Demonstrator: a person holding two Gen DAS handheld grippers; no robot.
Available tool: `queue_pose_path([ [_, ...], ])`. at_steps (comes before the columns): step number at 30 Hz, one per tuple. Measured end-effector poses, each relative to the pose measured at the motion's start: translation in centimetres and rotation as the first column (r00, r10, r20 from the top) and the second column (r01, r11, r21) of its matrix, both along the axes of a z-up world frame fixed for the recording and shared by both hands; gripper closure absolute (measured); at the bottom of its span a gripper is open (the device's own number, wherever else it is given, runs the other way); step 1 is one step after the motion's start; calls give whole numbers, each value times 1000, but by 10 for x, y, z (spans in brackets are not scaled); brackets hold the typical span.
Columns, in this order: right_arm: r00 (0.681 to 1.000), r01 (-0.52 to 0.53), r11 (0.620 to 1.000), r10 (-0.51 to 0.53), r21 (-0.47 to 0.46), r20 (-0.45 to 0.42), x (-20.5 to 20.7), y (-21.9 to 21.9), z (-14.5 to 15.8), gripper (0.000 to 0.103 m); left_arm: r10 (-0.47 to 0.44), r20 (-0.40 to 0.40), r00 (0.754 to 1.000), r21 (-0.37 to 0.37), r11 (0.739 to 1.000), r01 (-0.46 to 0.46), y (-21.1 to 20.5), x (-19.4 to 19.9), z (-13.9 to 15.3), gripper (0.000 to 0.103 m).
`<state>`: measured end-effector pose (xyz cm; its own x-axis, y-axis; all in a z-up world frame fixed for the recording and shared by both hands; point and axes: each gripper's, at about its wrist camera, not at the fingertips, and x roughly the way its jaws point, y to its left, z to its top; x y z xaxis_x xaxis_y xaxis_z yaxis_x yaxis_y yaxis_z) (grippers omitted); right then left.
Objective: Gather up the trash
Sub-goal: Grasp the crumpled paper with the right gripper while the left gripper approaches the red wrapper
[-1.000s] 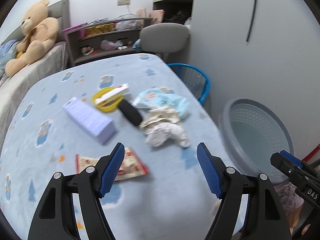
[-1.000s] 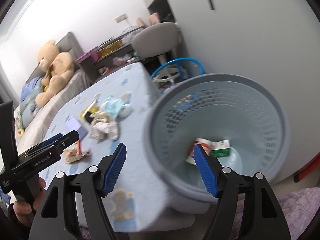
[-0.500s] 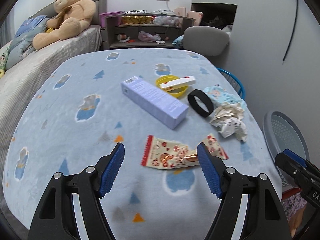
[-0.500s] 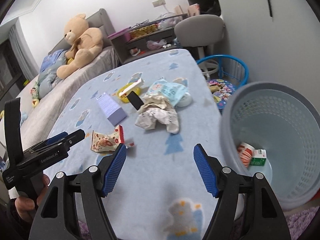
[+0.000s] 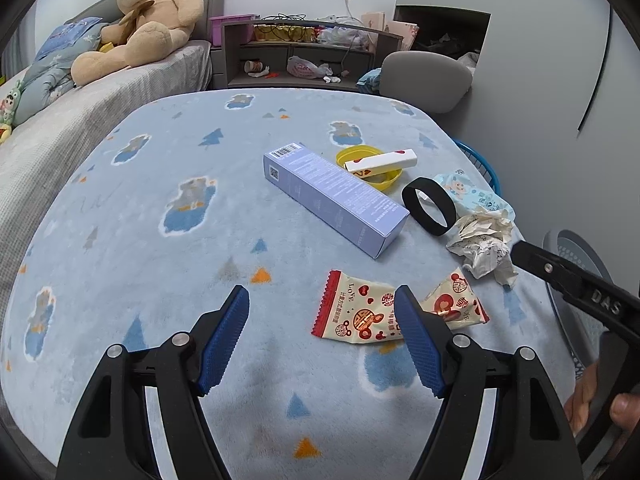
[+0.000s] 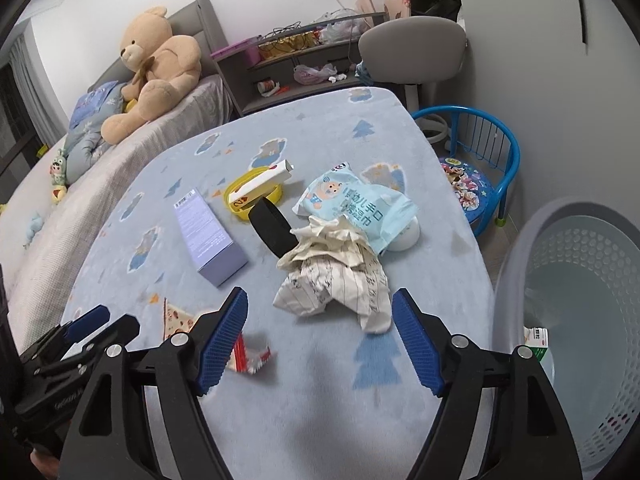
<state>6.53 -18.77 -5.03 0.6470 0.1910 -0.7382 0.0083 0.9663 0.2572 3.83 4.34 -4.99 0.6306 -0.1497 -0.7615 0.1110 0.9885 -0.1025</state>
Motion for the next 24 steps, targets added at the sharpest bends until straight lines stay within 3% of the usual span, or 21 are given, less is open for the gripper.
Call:
queue_pose_path([
  [9,997,7,998,-12,-57,-79,33,13,-18,21,-13,1,1000,3,1000,13,6,4,-5,31],
  [16,993,17,995,-28,-99,-112,44,18,-30,22,-36,-8,999,1,999,36,9,7,-8,31],
  [20,993,8,994,-21,-111,-114,45,19,-32,36,-68,-13,998,7,998,68,4,8,-10,31],
  [24,995,3,996,-12,-93,-97,38,19,-28,39,-105,-7,994,10,994,106,-1,7,-10,31],
])
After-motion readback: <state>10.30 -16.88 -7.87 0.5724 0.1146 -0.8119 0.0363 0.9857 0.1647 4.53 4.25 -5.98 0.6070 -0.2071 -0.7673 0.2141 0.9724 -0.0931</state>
